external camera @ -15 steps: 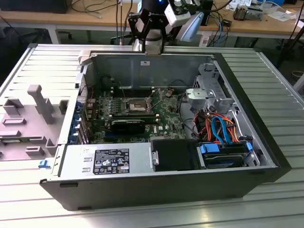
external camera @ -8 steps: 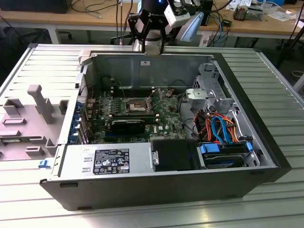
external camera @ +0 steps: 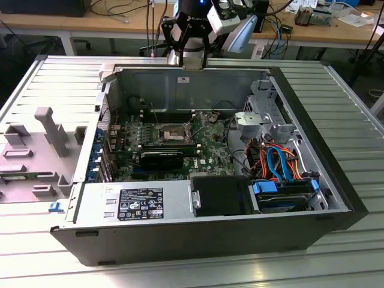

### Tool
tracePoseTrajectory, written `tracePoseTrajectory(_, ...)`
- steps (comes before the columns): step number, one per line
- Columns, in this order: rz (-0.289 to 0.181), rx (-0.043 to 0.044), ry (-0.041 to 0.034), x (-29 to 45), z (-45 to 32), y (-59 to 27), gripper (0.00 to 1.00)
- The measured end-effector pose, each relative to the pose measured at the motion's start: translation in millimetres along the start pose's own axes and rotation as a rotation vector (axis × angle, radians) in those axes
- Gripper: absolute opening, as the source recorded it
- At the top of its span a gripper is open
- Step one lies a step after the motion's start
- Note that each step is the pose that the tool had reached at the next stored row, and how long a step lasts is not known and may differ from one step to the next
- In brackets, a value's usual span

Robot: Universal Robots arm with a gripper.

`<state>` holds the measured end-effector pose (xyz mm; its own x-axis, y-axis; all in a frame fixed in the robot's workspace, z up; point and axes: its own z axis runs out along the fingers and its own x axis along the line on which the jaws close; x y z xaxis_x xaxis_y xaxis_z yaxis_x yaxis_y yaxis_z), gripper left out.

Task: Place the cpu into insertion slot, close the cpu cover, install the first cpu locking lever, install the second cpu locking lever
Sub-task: 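Place the cpu into insertion slot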

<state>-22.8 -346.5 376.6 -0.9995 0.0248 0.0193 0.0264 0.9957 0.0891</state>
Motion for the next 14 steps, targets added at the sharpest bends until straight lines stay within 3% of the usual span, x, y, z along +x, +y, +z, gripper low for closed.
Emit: tracePoseTrajectory(14, 0.0, 0.0007, -0.0001, 1.2, 0.8, -0.1, 0.55)
